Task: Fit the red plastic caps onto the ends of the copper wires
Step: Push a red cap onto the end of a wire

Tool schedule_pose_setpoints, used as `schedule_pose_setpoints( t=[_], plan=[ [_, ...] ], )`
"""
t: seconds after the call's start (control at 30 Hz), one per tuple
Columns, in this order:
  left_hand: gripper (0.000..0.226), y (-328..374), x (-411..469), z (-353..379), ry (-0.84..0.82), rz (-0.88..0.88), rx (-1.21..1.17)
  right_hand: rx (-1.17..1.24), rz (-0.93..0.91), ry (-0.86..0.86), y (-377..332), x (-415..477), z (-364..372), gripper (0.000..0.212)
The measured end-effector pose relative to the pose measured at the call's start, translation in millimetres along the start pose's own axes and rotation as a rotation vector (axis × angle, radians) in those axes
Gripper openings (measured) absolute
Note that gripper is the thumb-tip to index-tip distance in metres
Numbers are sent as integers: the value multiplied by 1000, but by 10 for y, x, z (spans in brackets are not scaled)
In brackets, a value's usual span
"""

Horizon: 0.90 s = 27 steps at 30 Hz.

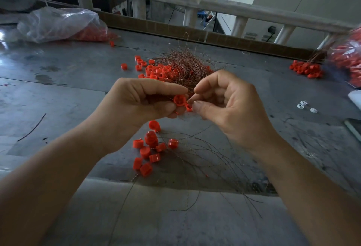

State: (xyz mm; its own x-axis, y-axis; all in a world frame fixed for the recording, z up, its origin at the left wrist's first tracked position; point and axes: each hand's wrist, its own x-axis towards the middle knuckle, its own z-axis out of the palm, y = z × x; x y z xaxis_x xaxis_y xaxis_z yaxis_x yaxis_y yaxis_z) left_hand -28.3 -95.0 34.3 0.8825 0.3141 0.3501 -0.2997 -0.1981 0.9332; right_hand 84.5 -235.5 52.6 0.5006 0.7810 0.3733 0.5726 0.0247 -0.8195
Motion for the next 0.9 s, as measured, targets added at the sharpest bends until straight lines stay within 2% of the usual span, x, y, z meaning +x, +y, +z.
schedule_pose_setpoints(
  t=[0.17, 0.33, 0.47, 0.7, 0.9],
  plan=[
    [26, 2, 4, -13, -52, -16, -168, 186, 130, -30, -30, 7, -43, 19],
    [21, 11, 3, 22, -53, -28, -216, 318, 212, -90, -26, 12, -71, 21],
    [27, 17, -7, 33, -84, -25, -236, 363, 233, -103, -46, 4, -58, 25],
    [25, 6, -8, 78, -98, -45, -211, 354, 276, -132, -12, -5, 29, 34],
    [27, 5, 7, 79, -36, -99, -271, 260, 241, -94, 23, -2, 9, 22]
  ],
)
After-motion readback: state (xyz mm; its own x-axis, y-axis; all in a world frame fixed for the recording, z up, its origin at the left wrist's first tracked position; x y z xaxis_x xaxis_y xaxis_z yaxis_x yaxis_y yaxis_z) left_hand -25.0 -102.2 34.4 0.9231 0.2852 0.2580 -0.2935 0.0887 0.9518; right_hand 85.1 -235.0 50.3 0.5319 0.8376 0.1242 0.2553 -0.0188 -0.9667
